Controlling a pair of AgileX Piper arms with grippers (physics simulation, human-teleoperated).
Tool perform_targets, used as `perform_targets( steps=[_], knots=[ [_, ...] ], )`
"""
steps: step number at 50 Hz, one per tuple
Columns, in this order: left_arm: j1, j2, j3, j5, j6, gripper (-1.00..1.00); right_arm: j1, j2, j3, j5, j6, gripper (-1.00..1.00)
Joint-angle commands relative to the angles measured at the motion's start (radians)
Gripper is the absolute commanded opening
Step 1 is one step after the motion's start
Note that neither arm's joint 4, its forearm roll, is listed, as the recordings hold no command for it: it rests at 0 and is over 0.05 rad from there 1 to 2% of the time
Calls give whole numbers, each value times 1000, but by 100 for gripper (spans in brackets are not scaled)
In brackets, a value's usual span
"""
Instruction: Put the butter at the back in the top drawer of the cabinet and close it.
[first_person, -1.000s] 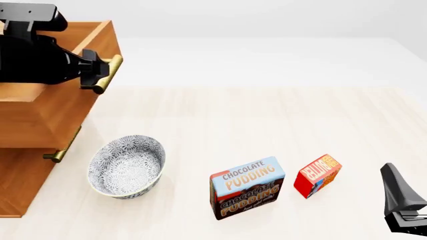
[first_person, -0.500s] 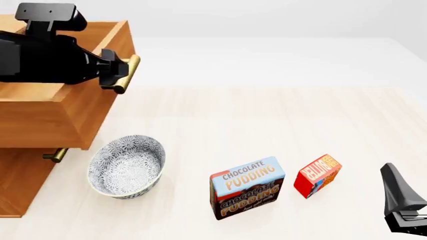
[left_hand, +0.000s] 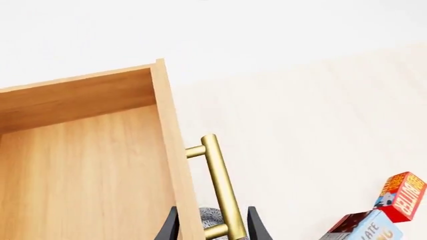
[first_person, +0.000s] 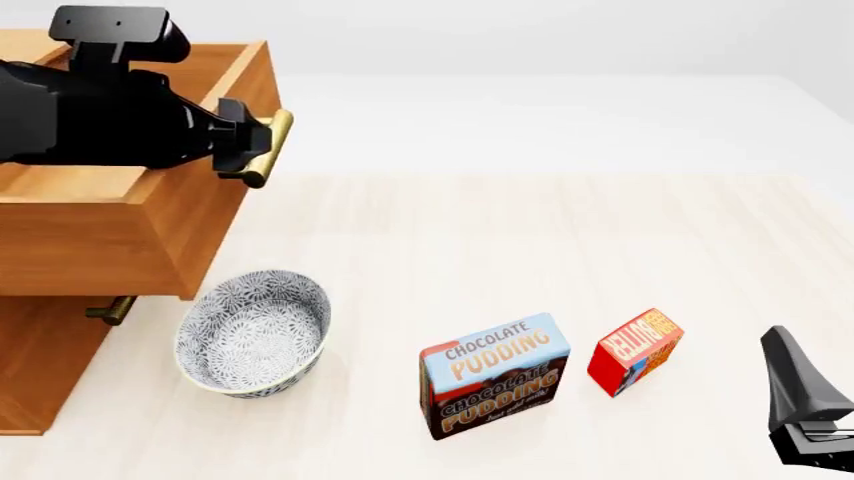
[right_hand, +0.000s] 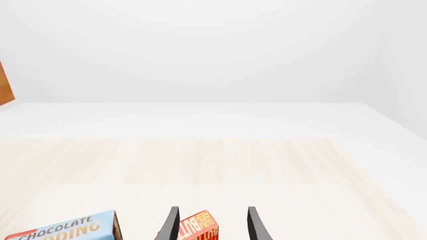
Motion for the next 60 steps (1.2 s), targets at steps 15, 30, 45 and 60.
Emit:
perform_targets(
  steps=[15,30,45,60],
  knots=[
    [-78,96,60,-11,45,100,0,0,0,0,0,100],
    [-64,42,25,50,67,100,0,0,0,0,0,100],
    [-27,-39,-25,135,134,100,0,0,0,0,0,100],
    [-1,-112,-96,227,162,100,0,0,0,0,0,100]
  ],
)
